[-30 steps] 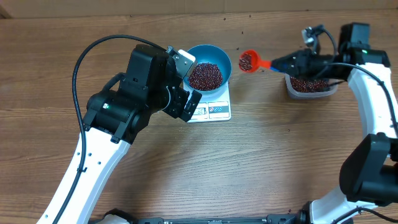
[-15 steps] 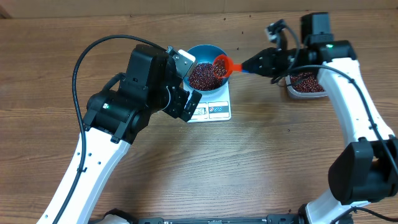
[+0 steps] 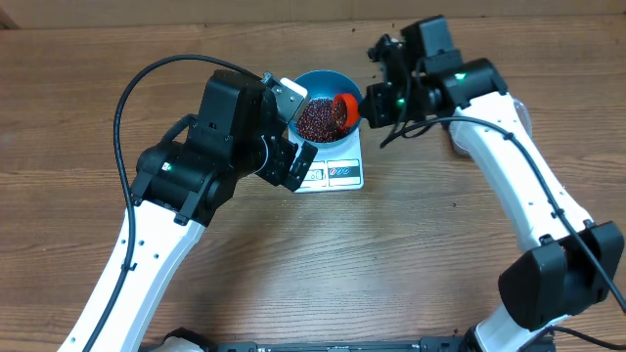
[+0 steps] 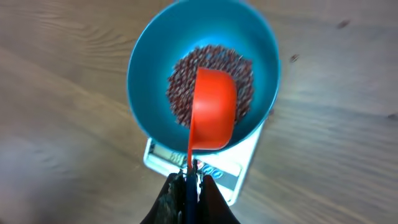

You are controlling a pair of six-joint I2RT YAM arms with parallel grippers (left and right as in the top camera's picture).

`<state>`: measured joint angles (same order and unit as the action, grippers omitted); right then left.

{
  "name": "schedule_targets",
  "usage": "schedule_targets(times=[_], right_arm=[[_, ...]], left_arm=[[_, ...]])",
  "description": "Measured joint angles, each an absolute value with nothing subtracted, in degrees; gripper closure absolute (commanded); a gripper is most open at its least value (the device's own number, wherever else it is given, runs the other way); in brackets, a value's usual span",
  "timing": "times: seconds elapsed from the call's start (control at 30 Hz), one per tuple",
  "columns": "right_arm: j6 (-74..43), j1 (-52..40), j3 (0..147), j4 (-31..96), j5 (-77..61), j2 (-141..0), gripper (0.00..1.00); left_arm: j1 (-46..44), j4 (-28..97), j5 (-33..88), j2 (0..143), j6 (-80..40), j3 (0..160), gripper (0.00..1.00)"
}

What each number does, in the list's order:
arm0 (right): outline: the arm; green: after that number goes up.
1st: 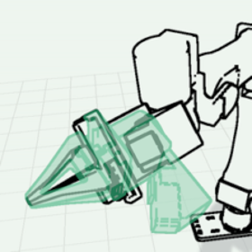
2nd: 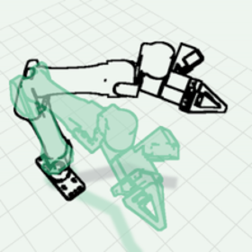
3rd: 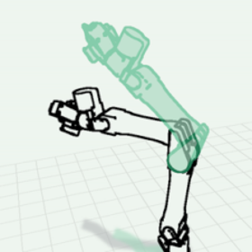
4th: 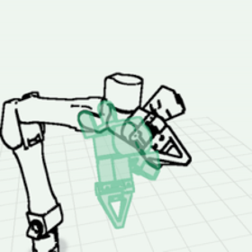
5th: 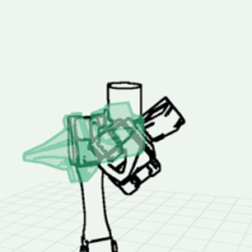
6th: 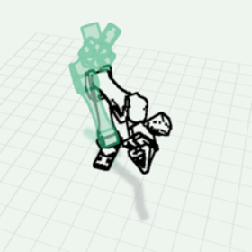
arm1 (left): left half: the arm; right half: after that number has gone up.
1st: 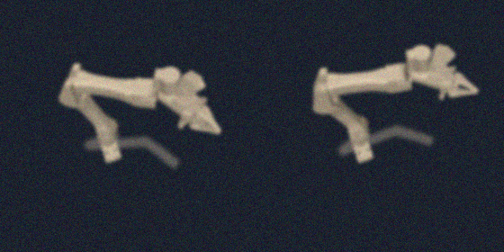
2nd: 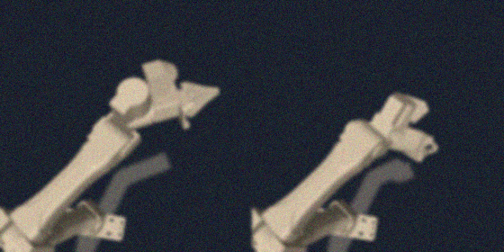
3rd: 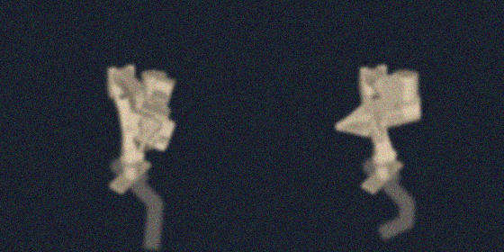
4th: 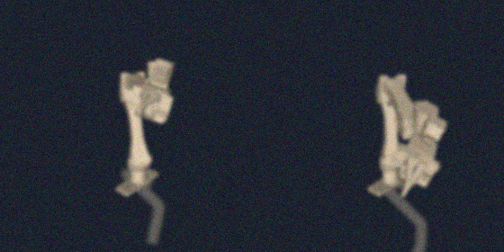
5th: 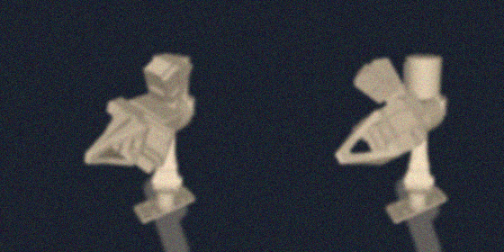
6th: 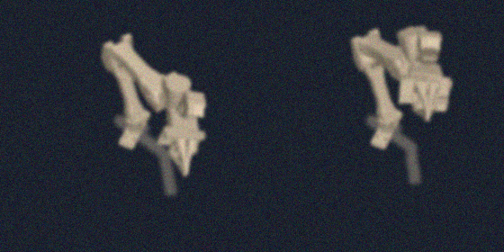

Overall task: Scoop item into bowl and weigh 150g on scale
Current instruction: 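Carry the filled scoop over the teal bowl and tip beans in, then hold the scoop tipped over the bowl to empty remaining beans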

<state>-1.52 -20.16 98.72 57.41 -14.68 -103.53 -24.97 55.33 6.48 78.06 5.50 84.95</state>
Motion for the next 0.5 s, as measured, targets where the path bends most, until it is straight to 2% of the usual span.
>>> schedule_targets(times=[0.5], right_arm=[[-0.16,-31.68,100.29,56.9,9.58,-103.53,0.96]], left_arm=[[-24.97,55.33,6.48,78.06,5.5,84.95,0.01]])
